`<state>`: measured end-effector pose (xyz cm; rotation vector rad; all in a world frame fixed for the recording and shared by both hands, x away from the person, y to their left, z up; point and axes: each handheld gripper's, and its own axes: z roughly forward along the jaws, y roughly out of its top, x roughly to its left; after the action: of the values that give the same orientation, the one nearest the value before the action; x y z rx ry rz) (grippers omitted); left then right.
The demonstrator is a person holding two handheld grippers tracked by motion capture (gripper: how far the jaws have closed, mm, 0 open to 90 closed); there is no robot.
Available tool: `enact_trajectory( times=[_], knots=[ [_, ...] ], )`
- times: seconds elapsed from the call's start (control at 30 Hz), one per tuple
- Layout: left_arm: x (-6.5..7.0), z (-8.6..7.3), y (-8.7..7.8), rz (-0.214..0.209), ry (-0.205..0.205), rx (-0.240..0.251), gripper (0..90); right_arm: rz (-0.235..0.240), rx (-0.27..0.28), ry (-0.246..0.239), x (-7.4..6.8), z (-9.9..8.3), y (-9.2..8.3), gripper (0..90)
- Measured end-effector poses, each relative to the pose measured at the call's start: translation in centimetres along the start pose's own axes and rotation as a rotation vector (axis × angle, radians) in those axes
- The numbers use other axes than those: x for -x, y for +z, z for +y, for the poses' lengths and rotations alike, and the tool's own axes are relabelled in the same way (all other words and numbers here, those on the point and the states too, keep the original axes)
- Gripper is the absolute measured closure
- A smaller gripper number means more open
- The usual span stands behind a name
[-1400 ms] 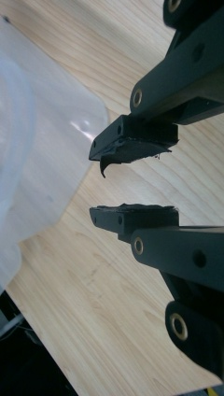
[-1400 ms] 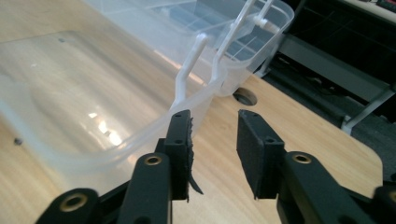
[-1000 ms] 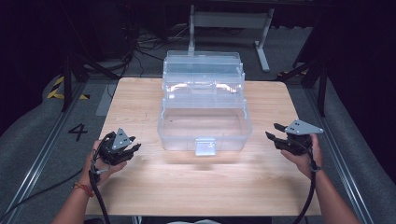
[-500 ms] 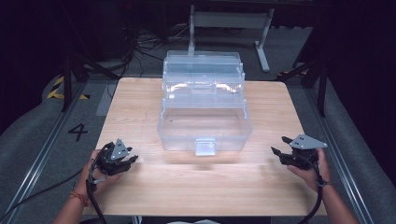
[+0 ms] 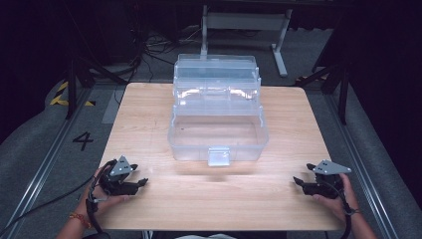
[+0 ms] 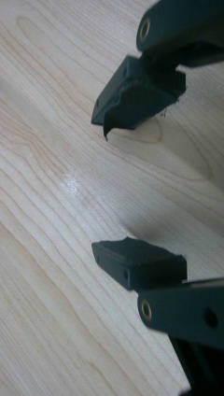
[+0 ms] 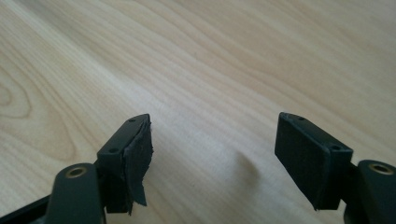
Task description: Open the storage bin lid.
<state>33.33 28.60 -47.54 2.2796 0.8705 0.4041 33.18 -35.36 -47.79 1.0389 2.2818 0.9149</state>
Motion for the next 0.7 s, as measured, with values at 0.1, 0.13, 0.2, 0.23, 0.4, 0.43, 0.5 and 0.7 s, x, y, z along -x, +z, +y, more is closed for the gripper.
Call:
enact_trajectory(
  times=[0.1, 0.13, 0.2, 0.23, 0.4, 0.43, 0.5, 0.7],
  knots=[
    [-0.2, -0.3, 0.1, -0.012, -0.046, 0.005, 25.1, 0.021, 0.012, 0.024, -0.1, -0.7, -0.1, 26.4],
    [-0.3, -0.5, 0.2, -0.011, -0.059, 0.014, 23.3, 0.03, 0.013, 0.033, -0.1, -0.9, -0.2, 25.6],
    [-0.5, -0.6, 0.3, -0.012, -0.071, 0.018, 19.5, 0.044, 0.015, 0.049, 0.0, -1.1, -0.3, 24.2],
    [-0.6, -0.5, 0.3, -0.005, -0.075, 0.018, 18.4, 0.049, 0.02, 0.064, 0.0, -1.3, -0.3, 24.2],
    [-0.5, -0.5, 0.4, -0.002, -0.085, 0.006, 15.4, 0.073, 0.009, 0.118, 0.3, -1.5, -0.3, 21.6],
    [-0.5, -0.5, 0.4, -0.005, -0.084, 0.006, 15.1, 0.077, 0.008, 0.123, 0.4, -1.5, -0.3, 21.4],
    [-0.5, -0.5, 0.5, -0.002, -0.088, 0.01, 14.9, 0.078, 0.009, 0.125, 0.4, -1.5, -0.3, 21.4],
    [-0.4, -0.4, 0.5, -0.001, -0.093, 0.009, 14.3, 0.079, 0.008, 0.127, 0.4, -1.5, -0.3, 21.2]
  ],
)
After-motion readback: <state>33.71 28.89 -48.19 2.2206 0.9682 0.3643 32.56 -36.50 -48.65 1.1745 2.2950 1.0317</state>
